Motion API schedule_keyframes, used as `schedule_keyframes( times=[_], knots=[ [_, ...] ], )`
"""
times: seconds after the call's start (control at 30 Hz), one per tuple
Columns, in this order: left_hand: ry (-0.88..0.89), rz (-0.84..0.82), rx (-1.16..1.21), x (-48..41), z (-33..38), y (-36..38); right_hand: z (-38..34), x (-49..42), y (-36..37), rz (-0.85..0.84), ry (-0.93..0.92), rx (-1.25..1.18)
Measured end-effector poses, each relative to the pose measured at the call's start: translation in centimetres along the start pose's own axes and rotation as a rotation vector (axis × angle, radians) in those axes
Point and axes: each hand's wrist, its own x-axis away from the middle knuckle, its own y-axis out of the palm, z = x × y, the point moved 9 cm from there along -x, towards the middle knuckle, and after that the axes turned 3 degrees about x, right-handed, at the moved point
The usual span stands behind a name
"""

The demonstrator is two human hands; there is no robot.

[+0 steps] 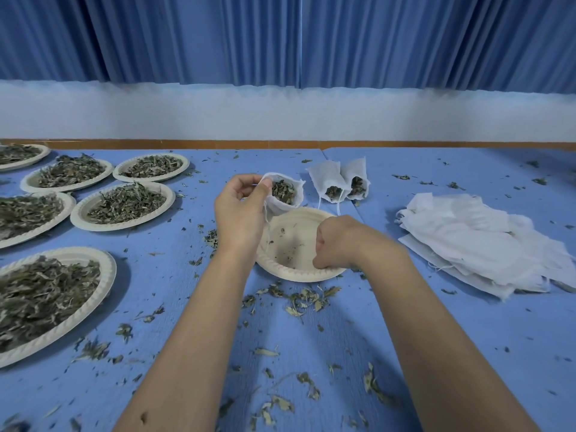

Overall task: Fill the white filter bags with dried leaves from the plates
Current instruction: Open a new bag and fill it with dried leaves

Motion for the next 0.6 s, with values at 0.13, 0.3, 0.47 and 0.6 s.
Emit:
schedule_keyframes(
  times=[0.13,0.3,0.47,0.6],
  knots=[
    [-0.004,-0.004,0.019,0.0,0.0,0.0,0.0,-0.7,0.0,0.059,0.034,0.034],
    [-0.039,0.014,0.07,0.0,0.0,-0.4,-1.2,-1.2,-0.3,0.271,-0.064,-0.206],
    [-0.071,0.035,0.102,-0.2,-0.2,-0.8,-2.1,-1.6,-0.5,0.491,-0.126,-0.461],
    [-0.085,0.036,0.118,-0.2,-0.3,-0.8,-2.3,-2.3,-0.9,0.491,-0.138,-0.49]
  ],
)
